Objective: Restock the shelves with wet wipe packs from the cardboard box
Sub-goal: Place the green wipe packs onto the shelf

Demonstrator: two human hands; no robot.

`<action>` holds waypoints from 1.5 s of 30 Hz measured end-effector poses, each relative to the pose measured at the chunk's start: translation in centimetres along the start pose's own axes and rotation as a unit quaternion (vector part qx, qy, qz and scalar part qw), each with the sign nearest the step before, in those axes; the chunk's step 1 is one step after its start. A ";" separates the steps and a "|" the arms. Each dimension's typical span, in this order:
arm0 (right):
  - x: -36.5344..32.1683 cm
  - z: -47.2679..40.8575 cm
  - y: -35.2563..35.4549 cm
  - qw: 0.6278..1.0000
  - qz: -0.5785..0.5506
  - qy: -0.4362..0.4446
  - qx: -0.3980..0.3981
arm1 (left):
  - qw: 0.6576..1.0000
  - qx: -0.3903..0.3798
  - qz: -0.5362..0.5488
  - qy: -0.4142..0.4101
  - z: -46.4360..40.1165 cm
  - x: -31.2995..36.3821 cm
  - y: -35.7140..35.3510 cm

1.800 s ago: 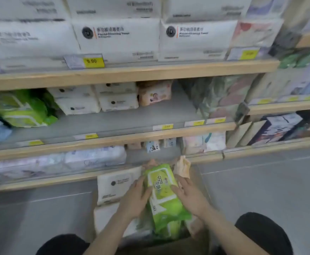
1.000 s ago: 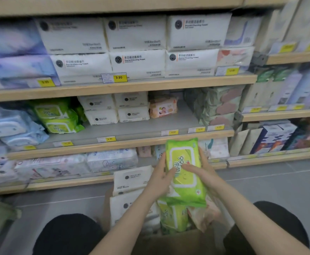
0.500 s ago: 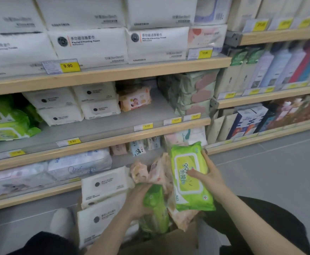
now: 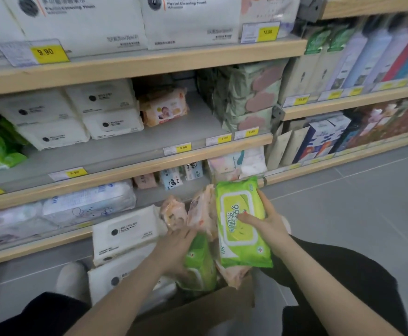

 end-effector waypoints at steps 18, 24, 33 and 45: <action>-12.3 2.1 -0.9 0.967 0.182 0.178 -0.017 | 0.910 0.317 0.247 0.104 13.1 -4.8 15.3; -16.3 -0.6 -10.0 0.923 0.277 0.256 -0.072 | 0.812 0.457 0.309 0.189 19.2 -12.7 16.8; -22.7 -4.9 -28.4 0.830 0.401 0.360 -0.142 | 0.705 0.548 0.343 0.291 26.4 -23.9 14.8; -30.5 -8.7 -52.6 0.551 0.631 0.544 -0.055 | 0.614 0.616 0.334 0.363 31.3 -34.3 11.5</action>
Point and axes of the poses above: each hand's wrist, its own z-axis away from the middle knuckle, its own y-axis out of the back of the hand, x = y × z, the point moved 3 cm from there along -z, towards the middle knuckle, and after that the axes turned 12 degrees about z, right-handed, at the moved point
